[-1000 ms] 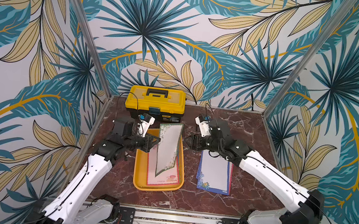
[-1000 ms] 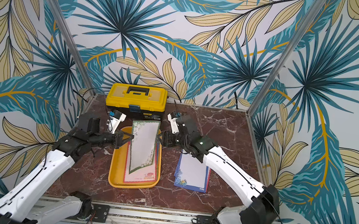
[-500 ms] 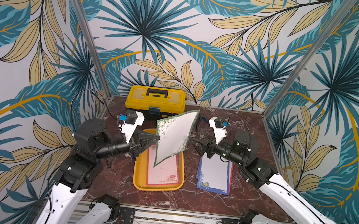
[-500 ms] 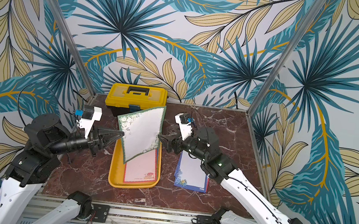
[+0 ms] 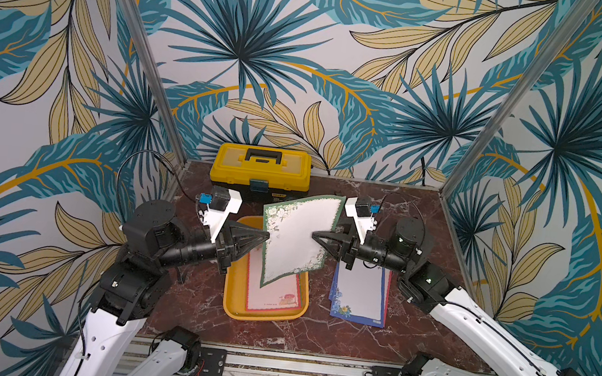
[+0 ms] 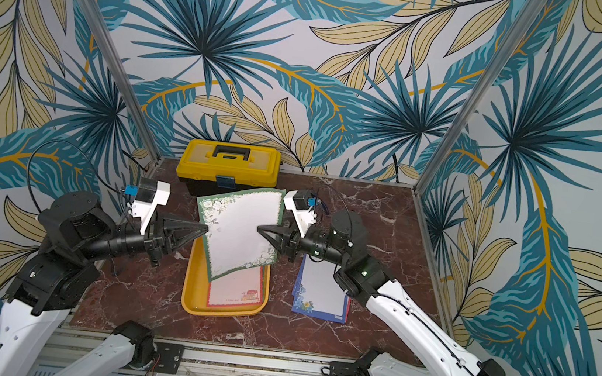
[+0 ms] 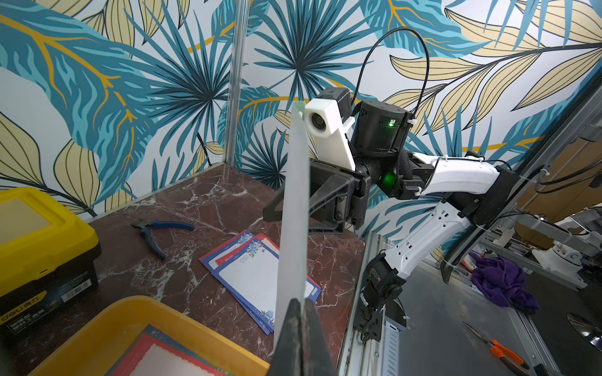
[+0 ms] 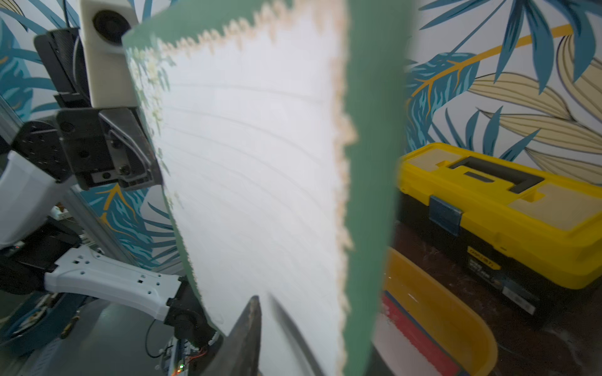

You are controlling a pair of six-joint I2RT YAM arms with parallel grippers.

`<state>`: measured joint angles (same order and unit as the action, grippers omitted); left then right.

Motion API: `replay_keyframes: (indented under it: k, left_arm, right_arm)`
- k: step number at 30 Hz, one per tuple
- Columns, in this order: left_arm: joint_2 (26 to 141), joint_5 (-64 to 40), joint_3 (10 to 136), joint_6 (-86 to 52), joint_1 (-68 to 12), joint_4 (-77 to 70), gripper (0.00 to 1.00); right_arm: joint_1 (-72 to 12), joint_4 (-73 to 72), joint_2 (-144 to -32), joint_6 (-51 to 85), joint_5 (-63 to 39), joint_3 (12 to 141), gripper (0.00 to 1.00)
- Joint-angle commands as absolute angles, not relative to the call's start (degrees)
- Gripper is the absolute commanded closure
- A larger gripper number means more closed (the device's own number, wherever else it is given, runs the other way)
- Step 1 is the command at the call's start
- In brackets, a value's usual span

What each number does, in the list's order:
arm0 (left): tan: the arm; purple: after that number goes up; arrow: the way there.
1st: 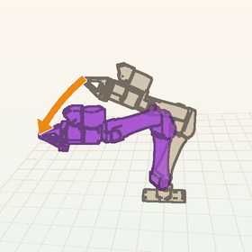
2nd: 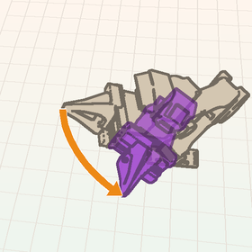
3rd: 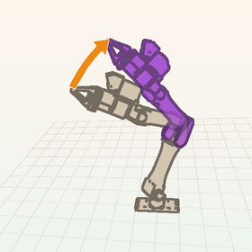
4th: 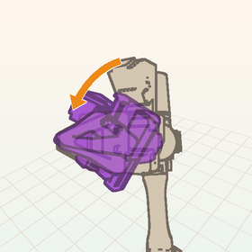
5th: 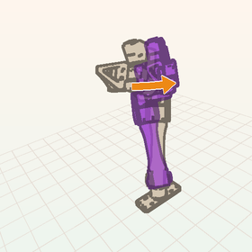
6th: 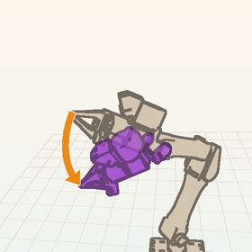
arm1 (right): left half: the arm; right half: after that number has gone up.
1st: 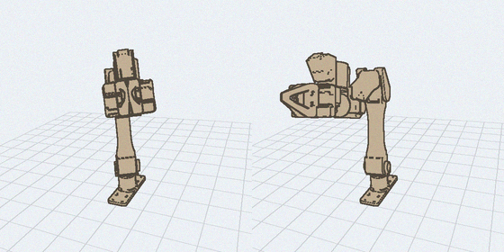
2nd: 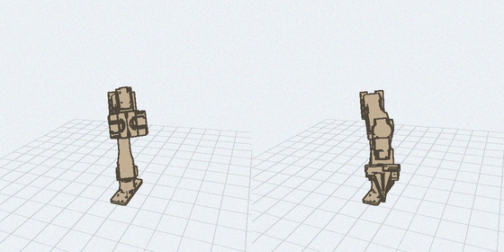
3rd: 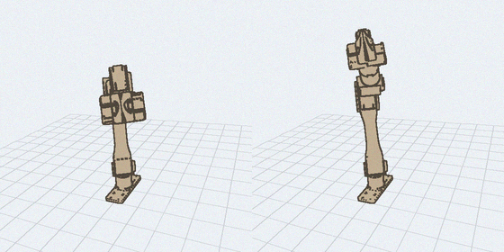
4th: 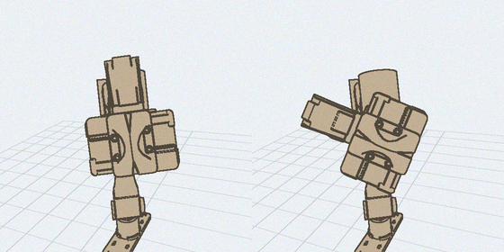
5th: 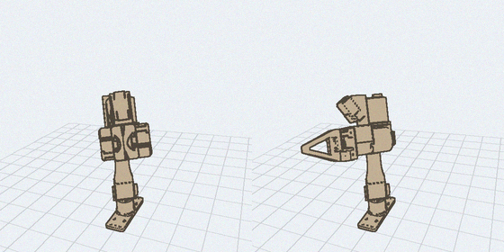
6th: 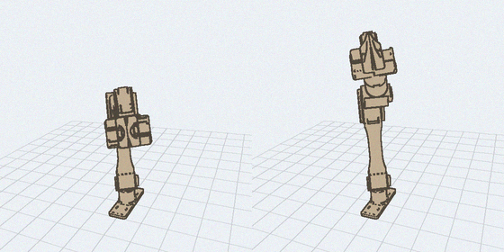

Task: Take out the stationery paper from the storage box
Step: Pick up the stationery paper from the storage box.

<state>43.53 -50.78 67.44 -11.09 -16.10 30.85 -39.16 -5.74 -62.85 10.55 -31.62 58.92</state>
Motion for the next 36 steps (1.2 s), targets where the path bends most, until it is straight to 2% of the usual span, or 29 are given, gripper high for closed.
replay_keyframes:
  k: [1, 3, 4, 9, 12, 13, 14, 17, 22, 29, 36]
  left_arm:
    - [42.9, -49.8, 68.8, -11.7, -16.3, 29.6, 1.00]
    - [42.8, -49.2, 68.5, -11.6, -16.3, 29.4, 1.00]
    - [42.8, -49.0, 68.4, -11.7, -16.3, 29.3, 1.00]
    - [43.9, -48.5, 68.3, -11.6, -16.3, 28.1, 1.00]
    - [45.6, -47.0, 68.8, -11.7, -16.3, 28.0, 0.79]
    - [46.1, -46.6, 68.8, -11.7, -16.3, 28.1, 0.63]
    - [46.7, -45.8, 68.9, -11.9, -16.3, 28.0, 0.52]
    - [48.0, -43.4, 68.2, -12.4, -16.3, 27.7, 0.43]
    - [50.4, -36.7, 67.5, -13.7, -16.3, 27.1, 0.38]
    - [51.5, -30.7, 66.0, -15.6, -16.2, 27.1, 0.37]
    - [51.4, -29.9, 64.8, -16.6, -16.2, 27.1, 0.37]
  right_arm:
    - [-39.3, -8.5, -61.7, 12.1, -35.9, 57.9, 0.84]
    - [-39.3, -8.7, -61.5, 12.9, -36.0, 57.5, 0.98]
    - [-39.2, -8.7, -61.2, 13.3, -35.9, 57.2, 1.00]
    - [-39.3, -6.2, -59.0, 15.5, -33.6, 56.6, 1.00]
    - [-39.2, -3.3, -56.2, 16.5, -30.9, 55.6, 1.00]
    - [-39.2, -1.2, -55.2, 16.5, -29.9, 55.5, 1.00]
    - [-39.2, 1.3, -54.2, 16.5, -28.6, 55.7, 1.00]
    - [-39.2, 9.4, -51.5, 16.4, -24.7, 56.2, 1.00]
    - [-39.2, 26.2, -47.9, 16.5, -18.2, 57.2, 1.00]
    - [-37.6, 38.2, -49.7, 18.9, -10.1, 57.0, 1.00]
    - [-31.0, 43.4, -58.5, 21.9, -14.8, 58.2, 1.00]
